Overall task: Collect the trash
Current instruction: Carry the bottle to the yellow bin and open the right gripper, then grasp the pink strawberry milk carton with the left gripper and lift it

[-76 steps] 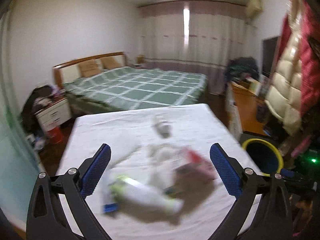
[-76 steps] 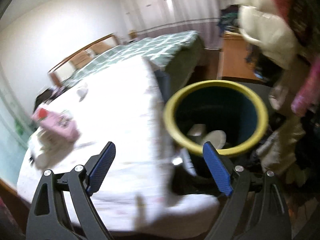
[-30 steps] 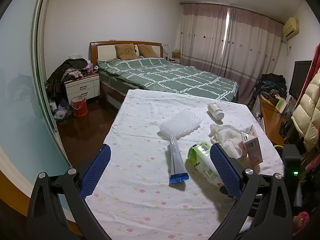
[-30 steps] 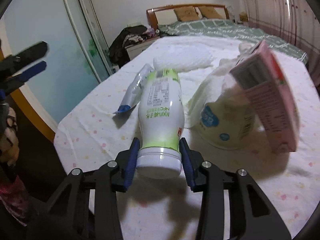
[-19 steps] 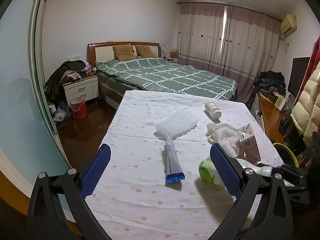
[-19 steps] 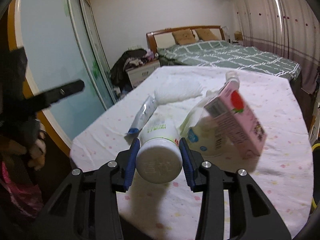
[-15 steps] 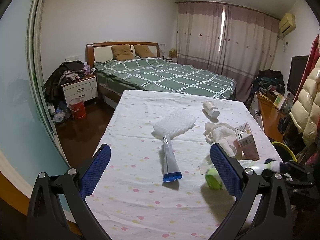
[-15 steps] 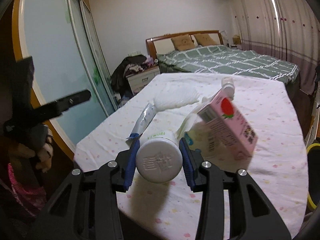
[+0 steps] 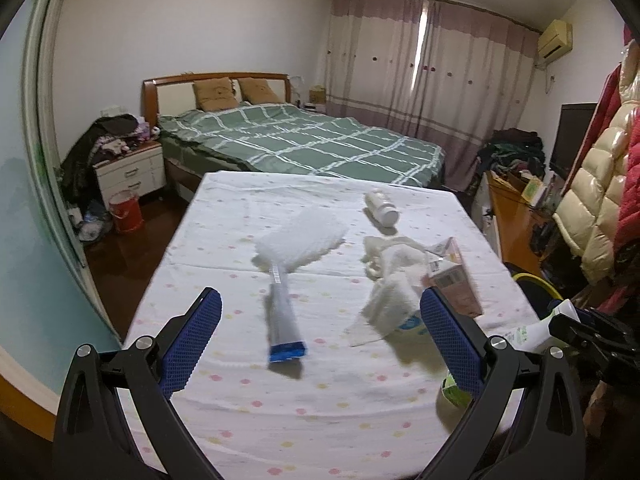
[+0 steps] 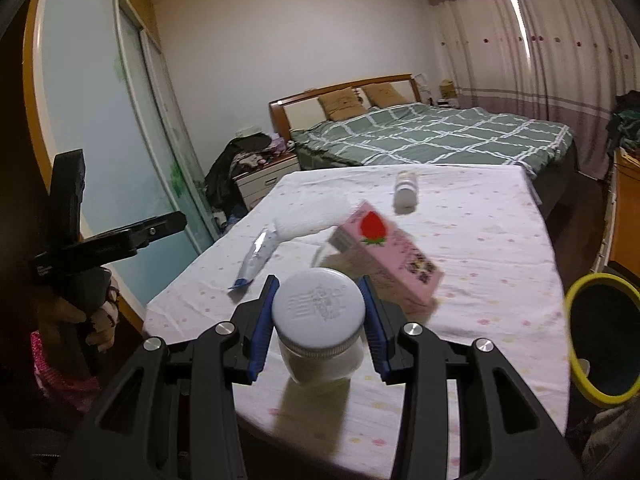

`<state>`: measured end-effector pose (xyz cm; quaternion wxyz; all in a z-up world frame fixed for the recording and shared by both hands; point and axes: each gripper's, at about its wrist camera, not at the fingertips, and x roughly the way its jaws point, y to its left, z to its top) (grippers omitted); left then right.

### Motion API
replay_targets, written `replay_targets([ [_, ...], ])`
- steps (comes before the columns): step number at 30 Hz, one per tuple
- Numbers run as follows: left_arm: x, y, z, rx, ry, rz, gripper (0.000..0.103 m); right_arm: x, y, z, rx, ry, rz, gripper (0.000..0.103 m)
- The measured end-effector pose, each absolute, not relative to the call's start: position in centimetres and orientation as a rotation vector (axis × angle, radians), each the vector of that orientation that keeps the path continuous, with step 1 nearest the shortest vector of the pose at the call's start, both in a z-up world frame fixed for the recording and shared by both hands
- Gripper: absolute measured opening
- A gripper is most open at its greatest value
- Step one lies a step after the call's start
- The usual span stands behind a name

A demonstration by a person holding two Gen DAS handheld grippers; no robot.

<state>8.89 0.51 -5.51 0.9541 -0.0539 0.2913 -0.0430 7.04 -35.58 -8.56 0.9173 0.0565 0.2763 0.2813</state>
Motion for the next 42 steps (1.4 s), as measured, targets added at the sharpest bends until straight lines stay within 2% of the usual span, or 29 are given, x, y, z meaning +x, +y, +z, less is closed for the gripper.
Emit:
replay_targets([
  [6,9.8,-1.5,-5.6,-0.127,0.616,-0.137,0.098,7.1,-39.6,-8.2,0.165,0.545,0.496,0.039],
  [16,11.7,-4.6,-6.5,-0.11,0.669,-0.174,0.098,10.7,-52.1,-7.5,0.25,0.491,0.137,0.039],
  [26,13.7,-5.3,-7.6,-0.097,0.719,-0.164,0.098,17.6,-61.0,-13.5,0.248,0.623,-0.157,0.04],
  [29,14.1,-5.4,-8.1,-0.086,0.73,-0.167,0.098,18.4,-62.0,-15.1,0.266,0.637,-0.188,0.057],
  [42,17.2,-10.5,-10.2,-0.068,0.802,-0.402,0.098,16.4,-59.8,-16.1,0.269,0.648,-0.147,0.06],
])
